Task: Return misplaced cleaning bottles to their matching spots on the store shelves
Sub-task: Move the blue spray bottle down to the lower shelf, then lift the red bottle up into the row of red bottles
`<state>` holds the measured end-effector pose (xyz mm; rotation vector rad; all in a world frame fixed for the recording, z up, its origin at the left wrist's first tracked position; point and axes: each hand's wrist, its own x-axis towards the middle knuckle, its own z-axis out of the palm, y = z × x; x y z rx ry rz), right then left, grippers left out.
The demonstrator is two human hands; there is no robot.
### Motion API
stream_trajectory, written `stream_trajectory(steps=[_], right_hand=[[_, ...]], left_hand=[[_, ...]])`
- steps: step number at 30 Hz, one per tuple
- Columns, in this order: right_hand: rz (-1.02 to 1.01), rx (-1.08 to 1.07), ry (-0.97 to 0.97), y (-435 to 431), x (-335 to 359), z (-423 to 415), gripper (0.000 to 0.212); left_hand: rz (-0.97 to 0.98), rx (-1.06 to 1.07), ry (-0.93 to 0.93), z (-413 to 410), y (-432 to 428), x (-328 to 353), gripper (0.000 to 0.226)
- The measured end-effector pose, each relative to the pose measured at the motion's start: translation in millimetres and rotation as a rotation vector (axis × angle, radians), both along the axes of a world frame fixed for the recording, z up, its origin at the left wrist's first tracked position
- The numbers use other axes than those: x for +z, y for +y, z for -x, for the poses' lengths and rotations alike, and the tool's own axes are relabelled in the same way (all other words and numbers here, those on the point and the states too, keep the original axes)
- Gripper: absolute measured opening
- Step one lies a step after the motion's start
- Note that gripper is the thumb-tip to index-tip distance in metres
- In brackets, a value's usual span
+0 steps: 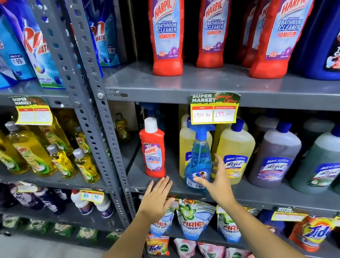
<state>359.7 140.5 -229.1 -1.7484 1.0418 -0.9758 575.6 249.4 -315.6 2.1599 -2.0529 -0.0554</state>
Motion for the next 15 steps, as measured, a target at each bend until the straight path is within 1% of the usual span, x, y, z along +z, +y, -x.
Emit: stream_trajectory(steps=[1,2,3,5,6,7,8,10,11,12,15], right_hand=[[0.025,-0.092,-0.025,7.2,2.9,1.0,0.094],[0.076,-0.174,-0.056,15.8,6.5,0.5,0.089],[0.158,-0.217,-0.094,25.7,12.8,-2.3,0.079],[0.363,-0.159,-0.132,42.4,28.5,-15.1,0.054],[0.456,-0.09,-0.093,48.4,36.8,-24.2,0.043],[0.535,-0.016,-0.004,52.0,43.6,-34.5,0.037],[0.608,0.057,0.126,53.5,49.5,-46.0,0.036],[0.702,0.187,0.368,52.2,52.0,-69.1,0.044],[0.69,0.224,0.425,51.2,49.1,-79.9,0.05],[0.636,0.235,0.44,51.0,46.7,-89.5,0.057],[0.331,0.145,0.311,42.2,43.4,-112.9,0.081]], left_hand=[[-0.033,0.007,-0.017,-0.1,1.1,0.5,0.071],[-0.04,0.016,-0.034,-0.3,1.3,-0.7,0.069],[-0.04,0.023,-0.041,-0.6,0.8,-1.7,0.067],[-0.021,0.021,-0.038,0.2,-0.4,-2.4,0.067],[0.002,0.012,-0.031,-0.1,-0.9,-4.3,0.067],[0.02,0.002,-0.02,-0.3,-0.7,-5.1,0.068],[0.022,-0.006,-0.003,-0.3,-0.2,-5.5,0.07],[0.02,-0.002,0.004,1.1,0.3,-5.1,0.076],[0.028,0.003,-0.013,2.5,-0.1,-4.3,0.077],[0.018,0.008,-0.027,3.4,-0.1,-3.1,0.075],[0.005,0.014,-0.063,3.1,0.1,-2.7,0.065]])
